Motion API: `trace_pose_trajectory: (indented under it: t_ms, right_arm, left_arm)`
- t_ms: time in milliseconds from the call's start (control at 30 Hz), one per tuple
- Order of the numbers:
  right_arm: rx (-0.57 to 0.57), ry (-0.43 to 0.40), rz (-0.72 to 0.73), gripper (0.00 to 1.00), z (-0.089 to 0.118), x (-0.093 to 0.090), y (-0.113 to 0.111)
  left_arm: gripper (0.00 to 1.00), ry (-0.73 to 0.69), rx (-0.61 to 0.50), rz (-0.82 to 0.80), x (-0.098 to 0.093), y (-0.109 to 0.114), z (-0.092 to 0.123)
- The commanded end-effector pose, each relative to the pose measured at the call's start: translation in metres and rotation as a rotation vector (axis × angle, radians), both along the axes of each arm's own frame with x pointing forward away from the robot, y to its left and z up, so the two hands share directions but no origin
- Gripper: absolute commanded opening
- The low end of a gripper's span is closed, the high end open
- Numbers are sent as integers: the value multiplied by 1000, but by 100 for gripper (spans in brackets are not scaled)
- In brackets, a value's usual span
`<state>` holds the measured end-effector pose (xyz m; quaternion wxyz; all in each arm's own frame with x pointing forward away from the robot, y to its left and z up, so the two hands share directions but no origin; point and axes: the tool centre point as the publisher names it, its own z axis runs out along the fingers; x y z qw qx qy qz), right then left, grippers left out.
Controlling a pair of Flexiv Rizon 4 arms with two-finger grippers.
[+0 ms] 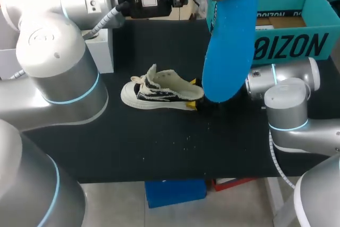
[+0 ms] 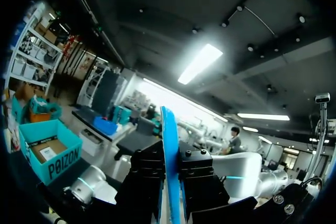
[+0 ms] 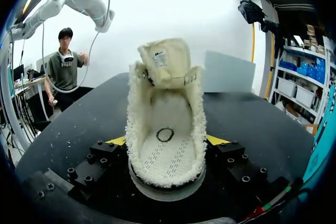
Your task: Take the shoe out of the shoebox, open the shoe tongue, remove and reinsert the insole, then place the shoe into the shoebox
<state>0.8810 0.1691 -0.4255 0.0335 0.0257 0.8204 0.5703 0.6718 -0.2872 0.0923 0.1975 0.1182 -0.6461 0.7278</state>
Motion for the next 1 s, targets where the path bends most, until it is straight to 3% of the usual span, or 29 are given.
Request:
trace_pose_trajectory:
  t_ms: [33, 67, 100, 433, 700, 1000]
  right_arm:
    - [-10, 12, 22, 22, 3, 4, -3]
    - [-20, 11, 28, 48, 6, 5, -3]
    - [-29, 13, 34, 100, 8, 6, -4]
    - [-179, 14, 58, 100, 26, 11, -22]
    - [-442, -19, 56, 100, 40, 8, -29]
    - [-640, -44, 107, 100, 53, 10, -21]
  left_arm:
    - [0, 2, 3, 9, -2, -2, 0]
    - [0, 2, 3, 9, -2, -2, 0]
    - [0, 2, 3, 9, -2, -2, 0]
    - [0, 2, 3, 9, -2, -2, 0]
    - [0, 2, 3, 9, -2, -2, 0]
    - [0, 2, 3, 9, -2, -2, 0]
